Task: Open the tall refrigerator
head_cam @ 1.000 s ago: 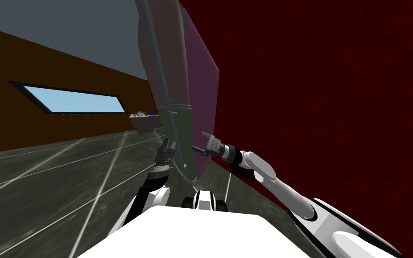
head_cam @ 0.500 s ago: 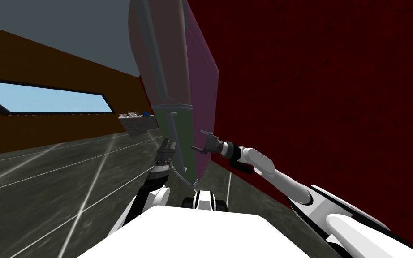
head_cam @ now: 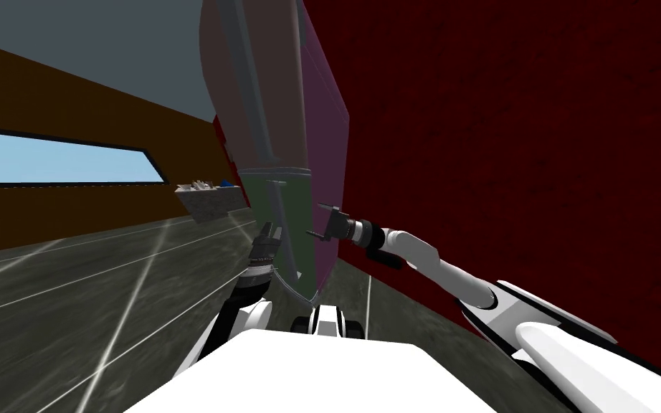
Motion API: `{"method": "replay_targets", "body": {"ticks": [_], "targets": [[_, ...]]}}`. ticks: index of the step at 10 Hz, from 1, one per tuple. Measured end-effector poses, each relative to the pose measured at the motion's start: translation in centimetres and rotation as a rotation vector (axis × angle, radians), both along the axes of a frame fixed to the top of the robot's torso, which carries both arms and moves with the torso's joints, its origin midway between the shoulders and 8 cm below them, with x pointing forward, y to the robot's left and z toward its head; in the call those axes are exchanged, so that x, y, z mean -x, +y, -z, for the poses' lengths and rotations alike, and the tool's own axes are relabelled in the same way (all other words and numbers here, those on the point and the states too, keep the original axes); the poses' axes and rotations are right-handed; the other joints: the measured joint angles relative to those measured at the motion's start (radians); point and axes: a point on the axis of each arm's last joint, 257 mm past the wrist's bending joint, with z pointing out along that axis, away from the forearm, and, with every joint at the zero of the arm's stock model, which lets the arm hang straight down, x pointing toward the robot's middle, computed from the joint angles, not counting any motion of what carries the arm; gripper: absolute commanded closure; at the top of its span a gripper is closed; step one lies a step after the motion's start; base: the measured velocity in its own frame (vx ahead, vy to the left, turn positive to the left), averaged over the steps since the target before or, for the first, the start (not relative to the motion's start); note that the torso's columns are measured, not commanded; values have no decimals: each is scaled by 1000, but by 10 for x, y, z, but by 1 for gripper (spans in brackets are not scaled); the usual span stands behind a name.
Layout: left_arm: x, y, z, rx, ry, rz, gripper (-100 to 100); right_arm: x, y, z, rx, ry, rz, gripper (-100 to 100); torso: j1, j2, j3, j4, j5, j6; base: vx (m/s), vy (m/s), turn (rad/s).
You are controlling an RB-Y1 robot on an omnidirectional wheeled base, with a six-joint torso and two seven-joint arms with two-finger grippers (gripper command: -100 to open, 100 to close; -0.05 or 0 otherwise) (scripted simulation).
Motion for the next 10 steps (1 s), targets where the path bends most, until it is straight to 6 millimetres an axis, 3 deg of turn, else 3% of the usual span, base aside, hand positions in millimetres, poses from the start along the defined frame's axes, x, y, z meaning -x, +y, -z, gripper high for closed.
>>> {"method": "replay_targets", "body": {"ticks": [2, 6, 10], "targets": [[-1, -3, 7, 2, 19, 8, 0, -8, 1, -7, 48, -113, 32, -100, 9, -6, -5, 1, 1, -1, 24, 141, -102], [-1, -4, 10, 3, 25, 12, 0, -15, 3, -24, 108, -299, 73, -100, -5, 0, 1, -2, -1, 1, 52, 133, -75], [-1, -4, 10, 3, 25, 12, 0, -21, 4, -50, 171, -523, 125, -100, -5, 7, 6, 0, 0, 1, 50, 152, -96]]}}
